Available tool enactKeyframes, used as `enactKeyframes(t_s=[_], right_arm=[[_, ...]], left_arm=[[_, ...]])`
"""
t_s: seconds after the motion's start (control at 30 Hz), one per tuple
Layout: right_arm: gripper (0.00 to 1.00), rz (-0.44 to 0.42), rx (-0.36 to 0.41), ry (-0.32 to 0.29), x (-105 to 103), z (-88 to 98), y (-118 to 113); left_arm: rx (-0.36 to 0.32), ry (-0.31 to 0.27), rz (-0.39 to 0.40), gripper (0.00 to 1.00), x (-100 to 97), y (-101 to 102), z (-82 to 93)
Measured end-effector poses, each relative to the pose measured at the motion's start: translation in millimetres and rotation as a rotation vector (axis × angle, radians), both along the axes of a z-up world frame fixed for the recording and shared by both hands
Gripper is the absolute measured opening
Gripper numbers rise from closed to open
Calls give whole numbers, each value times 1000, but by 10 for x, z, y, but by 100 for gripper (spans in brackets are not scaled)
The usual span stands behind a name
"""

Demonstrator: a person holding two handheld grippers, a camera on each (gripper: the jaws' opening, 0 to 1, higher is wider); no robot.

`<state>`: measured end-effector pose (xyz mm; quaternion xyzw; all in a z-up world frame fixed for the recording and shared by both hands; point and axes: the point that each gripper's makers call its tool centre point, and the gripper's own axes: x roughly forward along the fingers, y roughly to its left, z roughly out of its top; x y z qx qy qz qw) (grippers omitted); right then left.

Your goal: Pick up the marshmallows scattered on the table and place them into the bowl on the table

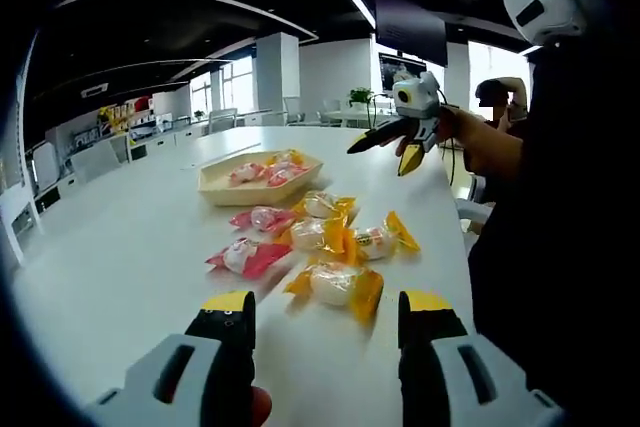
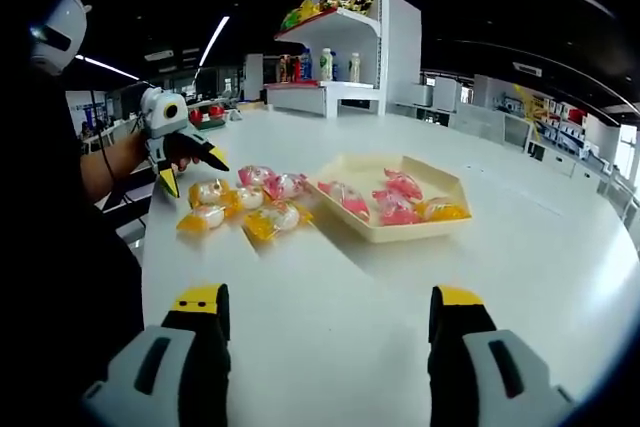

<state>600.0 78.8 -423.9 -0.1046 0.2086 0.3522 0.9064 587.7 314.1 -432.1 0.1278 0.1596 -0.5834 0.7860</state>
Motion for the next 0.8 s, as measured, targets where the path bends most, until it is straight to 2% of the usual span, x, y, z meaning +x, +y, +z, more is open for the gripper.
enactKeyframes(t_s=[0.47,0.8], right_arm=[[80,11,5,-2,-1,22,60],[82,-6,12,-5,-5,36,33]], left_arm=[[-11,2,-31,58,3,-25,-24],[-15,-23,-64,58,49,-97,-26]])
